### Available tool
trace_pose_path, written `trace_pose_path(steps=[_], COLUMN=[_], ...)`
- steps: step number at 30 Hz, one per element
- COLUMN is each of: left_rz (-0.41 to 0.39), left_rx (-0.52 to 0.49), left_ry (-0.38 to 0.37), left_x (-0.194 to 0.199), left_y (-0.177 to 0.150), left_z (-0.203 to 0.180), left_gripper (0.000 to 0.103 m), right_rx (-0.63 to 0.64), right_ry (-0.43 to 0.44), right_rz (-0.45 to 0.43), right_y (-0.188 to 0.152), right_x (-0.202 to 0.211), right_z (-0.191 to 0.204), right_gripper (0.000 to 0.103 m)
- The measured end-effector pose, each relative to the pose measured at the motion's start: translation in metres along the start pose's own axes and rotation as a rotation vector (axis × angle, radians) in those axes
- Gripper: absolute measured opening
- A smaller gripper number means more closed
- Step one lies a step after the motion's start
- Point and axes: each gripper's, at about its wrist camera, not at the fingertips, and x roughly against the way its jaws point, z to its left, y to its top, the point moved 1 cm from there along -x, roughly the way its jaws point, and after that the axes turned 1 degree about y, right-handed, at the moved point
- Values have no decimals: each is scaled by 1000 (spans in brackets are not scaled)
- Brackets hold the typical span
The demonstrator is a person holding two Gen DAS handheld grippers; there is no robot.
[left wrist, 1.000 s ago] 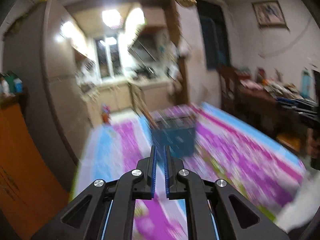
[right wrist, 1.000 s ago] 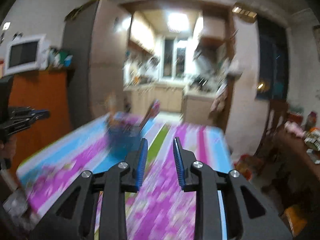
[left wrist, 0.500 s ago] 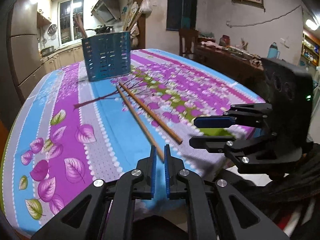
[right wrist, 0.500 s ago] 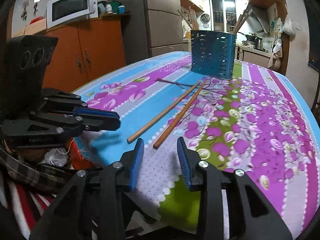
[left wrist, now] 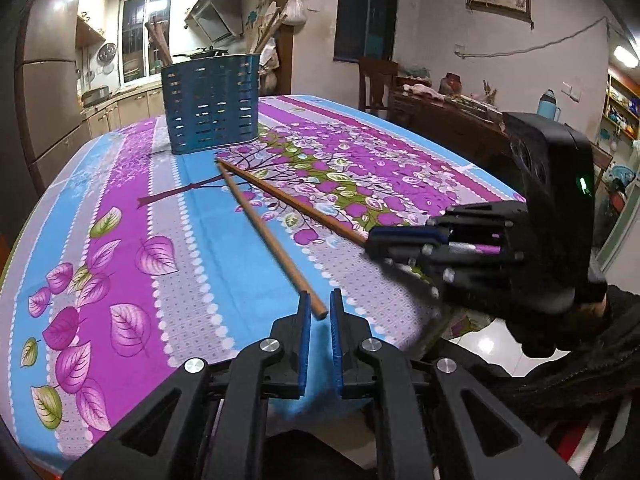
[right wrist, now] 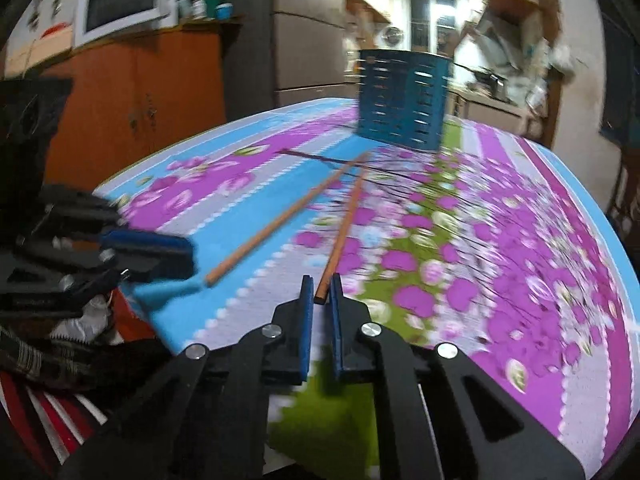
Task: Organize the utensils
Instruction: 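Grasp one of the last chopsticks with the left tool while the right tool grasps the other, then carry the left tool's chopstick into the holder while the right tool inserts its own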
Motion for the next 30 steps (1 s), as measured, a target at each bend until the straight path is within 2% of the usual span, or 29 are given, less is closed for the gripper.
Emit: trace_pose_path(steps=[3, 6, 9, 12, 18, 22, 24, 26, 30], left_rz=[12, 18, 6, -5, -28, -34, -44, -69, -67], left_rx=[2, -1, -1, 10, 131, 114, 93, 79, 61], left_ry=[3, 64, 77, 137, 260, 284, 288, 296, 304], left_x=[-8, -16, -16, -16, -6, -4, -3, 1, -1], left_y=[0, -1, -3, -4, -10, -12, -12, -12, -15], left_z=[-1, -1, -1, 1, 36, 37, 32, 29, 26], left_gripper=[12, 17, 17, 11, 8, 8, 8, 8, 9], right_rx=[-43, -52, -54, -72, -112, -116, -118, -113, -83], right_ry=[5, 9, 8, 11, 4, -6, 0, -6, -32], right_rz=[-7, -17, -24, -30, -40, -44, -49, -60, -75], right_y=[-2, -4, -5, -6, -11, -11, -11, -13, -17], right_x=[3, 4, 4, 4, 10, 11, 11, 13, 14], right_z=[-9, -10, -9, -9, -10, -6, -6, -6, -1], right_gripper=[6, 6, 6, 6, 5, 7, 12, 23, 26])
